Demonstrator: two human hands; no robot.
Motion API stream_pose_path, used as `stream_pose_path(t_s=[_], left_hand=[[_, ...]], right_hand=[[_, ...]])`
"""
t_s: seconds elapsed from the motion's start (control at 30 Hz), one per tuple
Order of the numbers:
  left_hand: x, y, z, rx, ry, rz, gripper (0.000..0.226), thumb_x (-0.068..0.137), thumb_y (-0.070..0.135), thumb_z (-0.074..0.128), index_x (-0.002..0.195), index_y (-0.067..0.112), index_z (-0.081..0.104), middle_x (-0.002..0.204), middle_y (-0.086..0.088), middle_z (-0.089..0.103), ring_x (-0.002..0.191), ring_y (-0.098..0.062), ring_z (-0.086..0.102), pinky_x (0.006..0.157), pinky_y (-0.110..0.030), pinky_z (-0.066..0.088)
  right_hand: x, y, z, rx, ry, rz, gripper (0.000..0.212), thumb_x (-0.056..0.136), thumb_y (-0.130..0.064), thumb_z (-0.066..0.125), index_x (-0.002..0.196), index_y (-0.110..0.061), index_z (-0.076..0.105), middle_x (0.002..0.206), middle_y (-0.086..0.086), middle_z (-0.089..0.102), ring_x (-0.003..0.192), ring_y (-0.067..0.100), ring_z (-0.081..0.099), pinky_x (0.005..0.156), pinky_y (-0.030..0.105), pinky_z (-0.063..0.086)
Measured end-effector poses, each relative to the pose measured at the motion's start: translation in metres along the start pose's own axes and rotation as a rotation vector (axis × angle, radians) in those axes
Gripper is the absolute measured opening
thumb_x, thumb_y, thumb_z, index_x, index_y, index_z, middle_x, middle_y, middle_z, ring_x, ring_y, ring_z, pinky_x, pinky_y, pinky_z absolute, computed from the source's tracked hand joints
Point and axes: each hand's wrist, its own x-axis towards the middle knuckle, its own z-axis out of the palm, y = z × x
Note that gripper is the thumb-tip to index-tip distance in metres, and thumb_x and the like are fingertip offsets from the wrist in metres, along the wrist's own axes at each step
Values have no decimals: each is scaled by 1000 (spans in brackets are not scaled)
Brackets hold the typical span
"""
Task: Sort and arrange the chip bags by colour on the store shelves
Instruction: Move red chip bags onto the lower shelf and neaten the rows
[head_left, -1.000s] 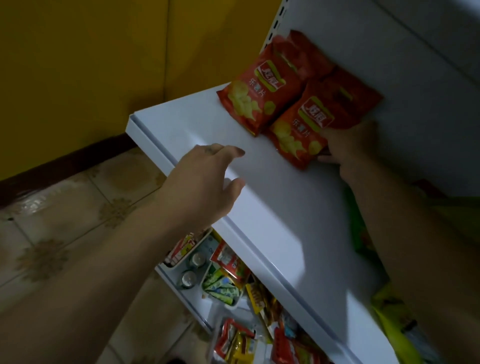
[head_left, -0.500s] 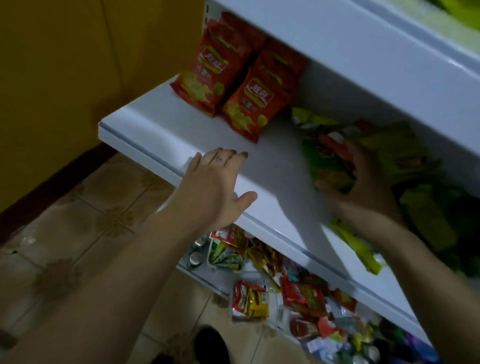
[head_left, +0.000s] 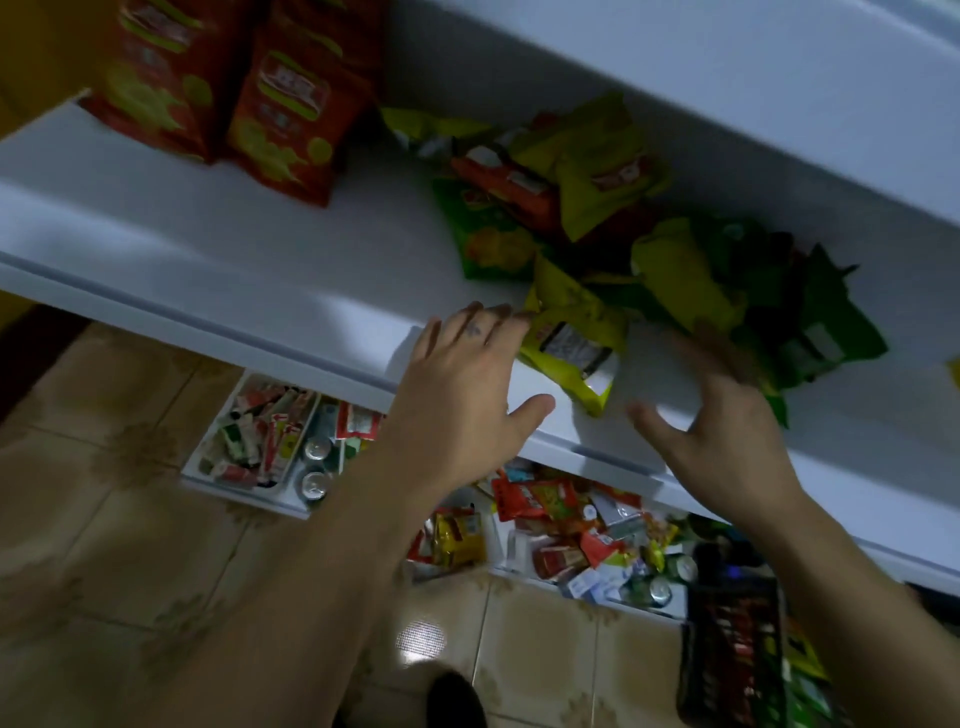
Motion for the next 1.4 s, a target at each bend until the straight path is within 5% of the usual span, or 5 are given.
stream_pose_path(t_s=[0.5,0.77,0.87,0.97,1.4], left_hand=[[38,81,55,11,71,-100,71,75,49,58,137,16,49,136,-11,52,124,-35,45,102,-47,38],[27,87,58,-154,186,-189,60,87,48,51,139,19,45,134,-4,51,122,-21,45,93,-27,38],[28,101,52,-567,245,-373,52,94,54,45,137,24,45,124,7,56,101,-5,59,84,-23,47],[25,104,44,-1148,106,-626,59,88,63,45,132,24,51,119,-6,65,87,-21,71,66,-40,59],[-79,94,-34,-1047,315,-778,17,99,18,51,97,8,64,67,-3,64,46,-13,59,41,-23,46]], right_hand=[[52,89,-2,-109,95,66,84,76,-38,75,146,-17,33,149,13,34,133,36,32,107,48,28],[53,109,-34,25,441,-190,47,75,-24,58,120,-10,64,121,24,60,114,45,52,98,51,42],[24,107,-43,-7,407,-391,47,73,-18,62,119,-10,66,128,25,55,118,43,48,98,47,41],[9,98,-38,2,327,-525,41,80,-20,62,121,-20,63,130,22,54,119,41,49,95,45,44],[-47,15,-51,47,125,-764,47,91,-6,51,136,-21,51,139,16,52,123,38,51,89,49,48]])
